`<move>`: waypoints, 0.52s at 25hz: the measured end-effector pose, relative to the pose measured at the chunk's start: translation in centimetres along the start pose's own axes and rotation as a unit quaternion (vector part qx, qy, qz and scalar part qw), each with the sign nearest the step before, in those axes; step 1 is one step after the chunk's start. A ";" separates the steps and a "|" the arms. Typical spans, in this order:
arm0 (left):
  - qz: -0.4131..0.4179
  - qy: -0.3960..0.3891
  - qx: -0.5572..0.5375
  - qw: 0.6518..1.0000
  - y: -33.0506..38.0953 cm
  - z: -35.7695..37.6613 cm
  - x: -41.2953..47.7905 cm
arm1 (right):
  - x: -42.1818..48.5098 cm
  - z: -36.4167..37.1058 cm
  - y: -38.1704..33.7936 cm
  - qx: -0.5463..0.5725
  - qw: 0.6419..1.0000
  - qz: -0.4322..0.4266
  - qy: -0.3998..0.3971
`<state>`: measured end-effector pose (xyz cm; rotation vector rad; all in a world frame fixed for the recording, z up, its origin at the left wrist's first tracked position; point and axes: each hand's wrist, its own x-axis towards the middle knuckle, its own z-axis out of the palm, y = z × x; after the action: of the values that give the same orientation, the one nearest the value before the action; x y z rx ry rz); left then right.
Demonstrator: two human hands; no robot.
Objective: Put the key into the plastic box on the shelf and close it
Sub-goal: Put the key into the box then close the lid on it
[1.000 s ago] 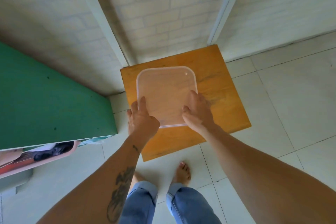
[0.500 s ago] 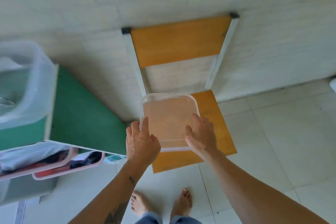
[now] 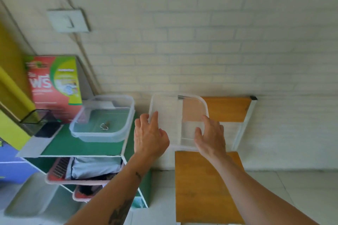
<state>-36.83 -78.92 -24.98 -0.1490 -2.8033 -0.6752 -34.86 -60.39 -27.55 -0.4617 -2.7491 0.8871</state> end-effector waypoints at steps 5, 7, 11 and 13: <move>-0.042 0.055 -0.033 0.997 -3.7 -5.0 2.1 | 0.6 1.4 -7.1 -0.013 0.999 -0.044 0.027; -0.051 0.076 -0.042 0.995 -6.0 -6.6 3.0 | 0.6 2.8 -10.3 -0.015 0.998 -0.054 0.039; -0.065 0.077 -0.022 0.995 -12.5 -9.1 5.4 | 0.0 6.8 -16.5 -0.020 0.998 -0.049 0.036; -0.074 0.054 -0.011 0.996 -16.0 -9.9 6.5 | -0.1 8.8 -19.3 -0.039 0.998 -0.046 0.019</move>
<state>-43.43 -97.42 -21.62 0.0900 -2.7234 -0.7258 -41.75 -79.96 -23.01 -0.3578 -2.7523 0.7445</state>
